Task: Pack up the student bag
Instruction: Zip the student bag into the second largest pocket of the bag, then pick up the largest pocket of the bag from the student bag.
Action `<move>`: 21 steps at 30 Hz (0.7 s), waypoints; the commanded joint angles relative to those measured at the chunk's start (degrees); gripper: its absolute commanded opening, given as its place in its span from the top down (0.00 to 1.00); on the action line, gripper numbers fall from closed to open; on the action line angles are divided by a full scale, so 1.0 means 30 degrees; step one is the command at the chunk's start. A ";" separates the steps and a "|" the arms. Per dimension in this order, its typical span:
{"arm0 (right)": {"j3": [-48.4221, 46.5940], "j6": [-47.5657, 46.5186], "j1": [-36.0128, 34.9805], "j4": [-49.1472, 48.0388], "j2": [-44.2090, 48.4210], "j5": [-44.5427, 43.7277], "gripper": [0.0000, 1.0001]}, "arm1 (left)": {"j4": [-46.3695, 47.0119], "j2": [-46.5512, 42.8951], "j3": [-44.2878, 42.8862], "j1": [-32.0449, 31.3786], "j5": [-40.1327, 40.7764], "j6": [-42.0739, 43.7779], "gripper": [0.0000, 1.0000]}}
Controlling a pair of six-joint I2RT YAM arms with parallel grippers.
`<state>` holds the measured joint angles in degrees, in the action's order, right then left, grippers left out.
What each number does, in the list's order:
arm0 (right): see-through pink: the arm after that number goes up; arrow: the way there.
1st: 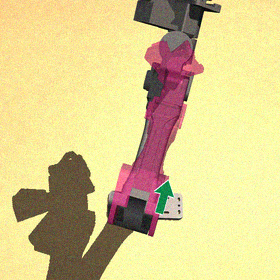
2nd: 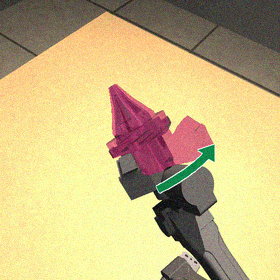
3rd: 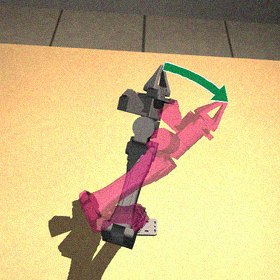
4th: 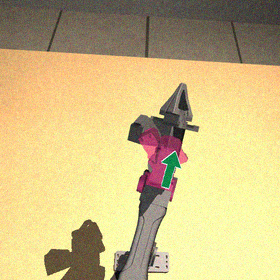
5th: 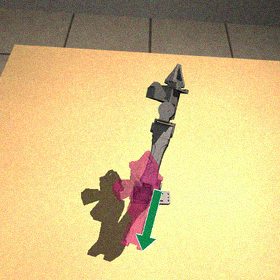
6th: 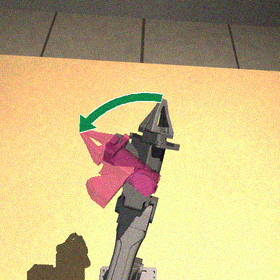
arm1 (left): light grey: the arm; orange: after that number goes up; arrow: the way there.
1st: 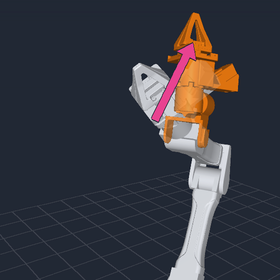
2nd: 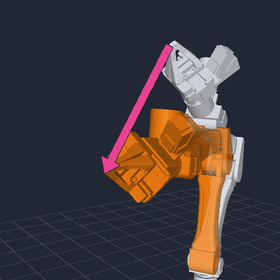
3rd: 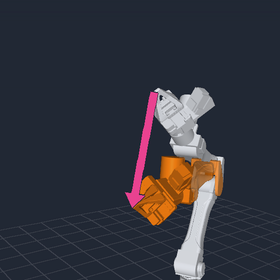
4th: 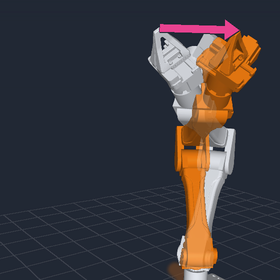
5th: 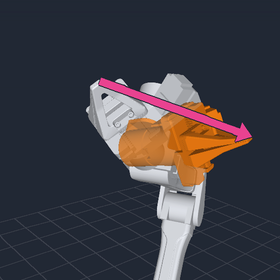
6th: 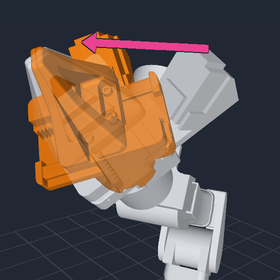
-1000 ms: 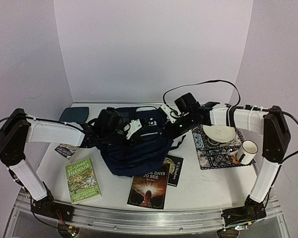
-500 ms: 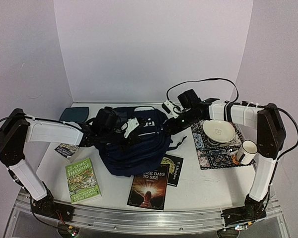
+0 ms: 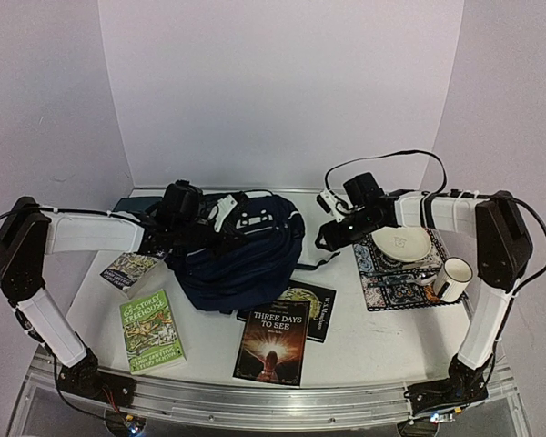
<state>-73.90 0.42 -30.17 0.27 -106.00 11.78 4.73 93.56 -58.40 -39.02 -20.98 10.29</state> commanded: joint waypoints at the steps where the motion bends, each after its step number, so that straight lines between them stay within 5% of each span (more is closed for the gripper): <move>1: 0.0355 -0.0833 0.0059 -0.2536 -0.1044 0.0889 0.44 | 0.1189 -0.1672 -0.1672 0.0570 -0.0569 -0.1581 1.00; 21: -0.0622 -0.1401 0.0097 -0.9018 -0.5415 0.3005 0.41 | 0.0277 -0.2638 -0.2450 0.0759 -0.2181 -0.2404 1.00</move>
<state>-73.42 -2.08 -30.13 -22.56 -120.25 18.19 0.84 90.31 -61.15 -37.04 -24.39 4.66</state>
